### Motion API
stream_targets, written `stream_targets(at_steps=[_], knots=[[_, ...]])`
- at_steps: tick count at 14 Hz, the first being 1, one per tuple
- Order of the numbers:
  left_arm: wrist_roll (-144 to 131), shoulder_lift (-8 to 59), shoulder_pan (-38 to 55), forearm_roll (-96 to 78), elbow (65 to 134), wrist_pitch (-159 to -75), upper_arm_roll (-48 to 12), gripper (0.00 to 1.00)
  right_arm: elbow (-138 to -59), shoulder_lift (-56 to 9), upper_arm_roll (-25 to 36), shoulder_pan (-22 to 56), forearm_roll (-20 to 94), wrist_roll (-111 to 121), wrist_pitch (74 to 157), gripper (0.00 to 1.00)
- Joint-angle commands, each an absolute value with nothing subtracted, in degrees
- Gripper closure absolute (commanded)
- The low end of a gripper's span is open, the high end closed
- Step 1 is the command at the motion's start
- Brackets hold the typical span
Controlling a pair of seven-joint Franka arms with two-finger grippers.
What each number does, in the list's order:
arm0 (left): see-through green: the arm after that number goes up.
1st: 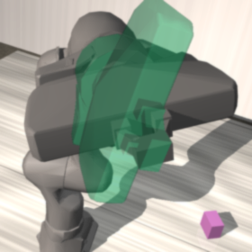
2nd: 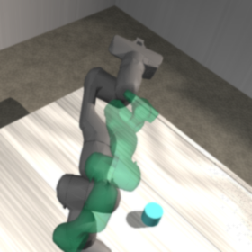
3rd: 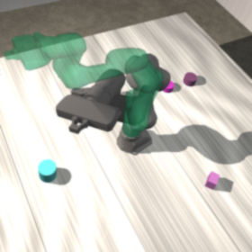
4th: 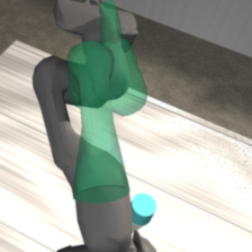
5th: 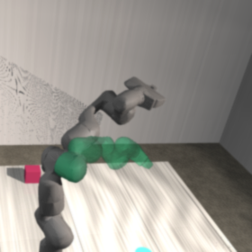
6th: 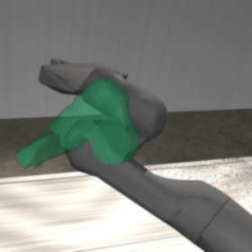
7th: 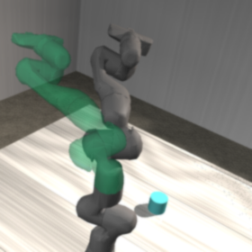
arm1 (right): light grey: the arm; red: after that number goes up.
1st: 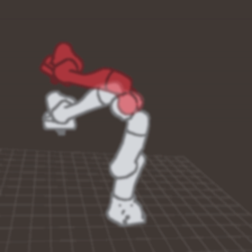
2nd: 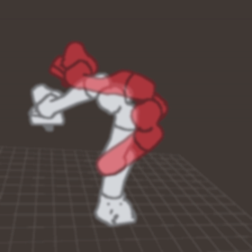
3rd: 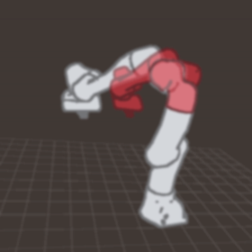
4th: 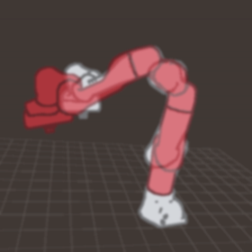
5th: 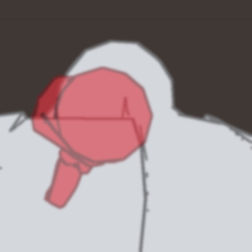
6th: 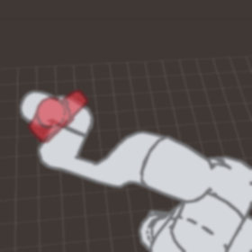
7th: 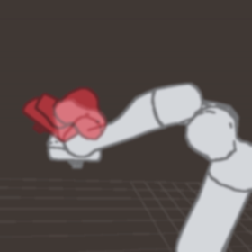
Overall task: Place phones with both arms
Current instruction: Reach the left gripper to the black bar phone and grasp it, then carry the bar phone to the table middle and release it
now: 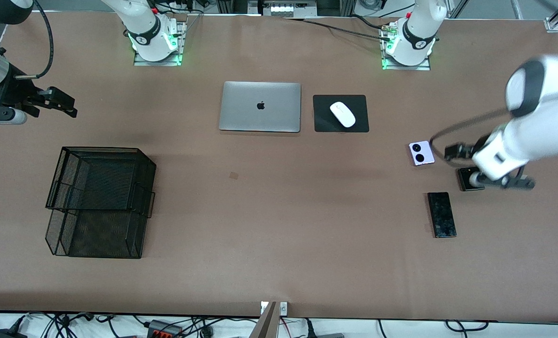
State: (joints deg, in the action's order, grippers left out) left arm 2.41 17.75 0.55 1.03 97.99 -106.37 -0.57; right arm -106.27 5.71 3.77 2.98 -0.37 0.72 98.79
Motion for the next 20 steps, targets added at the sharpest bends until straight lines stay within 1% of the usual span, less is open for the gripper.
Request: stream_targets(at_steps=[1, 4, 5, 7, 8, 12, 14, 18, 19, 20], knots=[[3.25, 25.72, -1.05, 1.32, 96.06, -115.53, -0.44, 0.0, -106.17, 6.06, 3.34, 2.37, -0.79, 0.88, 98.44, 0.0], [3.34, 32.59, -2.9, 1.32, 96.06, -129.07, -0.26, 0.0, -106.17, 6.06, 3.34, 2.29, -0.79, 0.97, 98.44, 0.0], [3.51, 34.26, -3.34, 1.32, 96.06, -132.33, -0.26, 0.0, -106.17, 5.98, 3.34, 2.29, -0.79, 1.05, 98.52, 0.0], [4.04, 36.82, -3.95, 1.32, 96.06, -135.86, -0.35, 0.0, -106.08, 5.72, 3.34, 2.29, -0.79, 1.05, 98.44, 0.0], [4.13, 37.7, -4.13, 1.32, 96.15, -137.01, -0.35, 0.0, -105.74, 5.45, 3.34, 2.29, -0.79, 1.14, 98.26, 0.0], [3.87, 39.55, -4.04, 0.7, 96.06, -137.28, -0.44, 0.0, -105.03, 5.01, 3.34, 2.29, -0.79, 1.14, 98.26, 0.0], [4.3, 40.95, -4.04, 0.88, 96.15, -139.47, -0.44, 0.0, -104.94, 5.01, 3.34, 2.29, -0.79, 1.14, 98.26, 0.0], [4.31, 42.89, -4.39, 0.79, 96.59, -141.06, -0.53, 0.0, -104.94, 5.01, 3.34, 2.29, -0.79, 0.97, 98.26, 0.0], [4.39, 43.15, -4.48, 0.79, 96.59, -141.15, -0.7, 0.01, -104.94, 5.01, 3.34, 2.37, -0.79, 1.05, 98.26, 0.0], [4.31, 43.59, -4.57, 0.62, 96.59, -141.15, -0.79, 0.13, -104.94, 5.01, 3.34, 2.37, -0.79, 1.05, 98.26, 0.0]])
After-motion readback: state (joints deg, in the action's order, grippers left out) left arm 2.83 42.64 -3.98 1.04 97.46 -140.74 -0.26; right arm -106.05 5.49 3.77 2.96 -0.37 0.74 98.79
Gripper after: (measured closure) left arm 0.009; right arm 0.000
